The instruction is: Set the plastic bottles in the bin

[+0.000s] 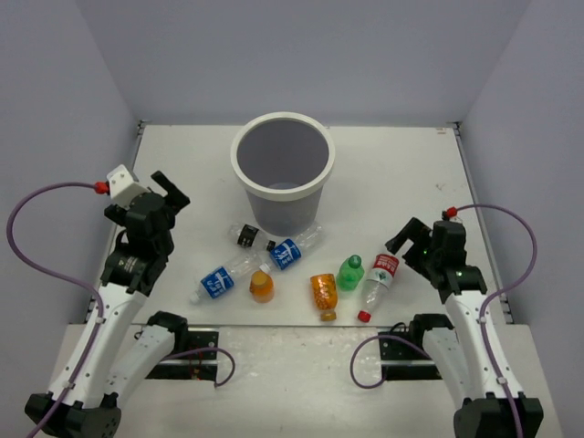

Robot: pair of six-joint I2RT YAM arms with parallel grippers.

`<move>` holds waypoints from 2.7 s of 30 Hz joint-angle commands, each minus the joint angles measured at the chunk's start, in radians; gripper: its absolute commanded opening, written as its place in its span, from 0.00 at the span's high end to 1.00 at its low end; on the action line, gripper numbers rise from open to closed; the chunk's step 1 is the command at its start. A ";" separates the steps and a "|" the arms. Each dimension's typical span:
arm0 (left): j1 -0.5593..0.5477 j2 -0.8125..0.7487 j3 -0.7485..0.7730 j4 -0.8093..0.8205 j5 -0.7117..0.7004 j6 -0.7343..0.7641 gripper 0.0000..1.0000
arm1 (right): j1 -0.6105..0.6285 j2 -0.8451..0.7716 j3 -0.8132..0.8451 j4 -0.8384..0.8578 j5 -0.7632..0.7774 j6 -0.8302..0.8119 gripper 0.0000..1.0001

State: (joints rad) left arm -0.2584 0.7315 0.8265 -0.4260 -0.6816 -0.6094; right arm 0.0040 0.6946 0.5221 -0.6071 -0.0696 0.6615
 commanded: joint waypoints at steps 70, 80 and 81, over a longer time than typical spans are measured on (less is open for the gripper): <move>-0.002 -0.005 -0.076 -0.094 0.148 -0.171 0.00 | 0.571 0.930 1.306 0.624 0.055 -0.536 0.01; -0.002 0.040 -0.078 -0.092 0.177 -0.176 0.00 | 0.570 0.776 1.259 0.459 0.240 -0.503 0.01; -0.002 0.046 -0.078 -0.090 0.190 -0.177 0.00 | 0.570 0.723 1.192 0.450 0.322 -0.501 0.01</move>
State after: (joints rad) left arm -0.2584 0.7579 0.7540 -0.5396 -0.5260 -0.7753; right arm 0.5716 1.5463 1.7833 -0.0780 0.0501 0.1415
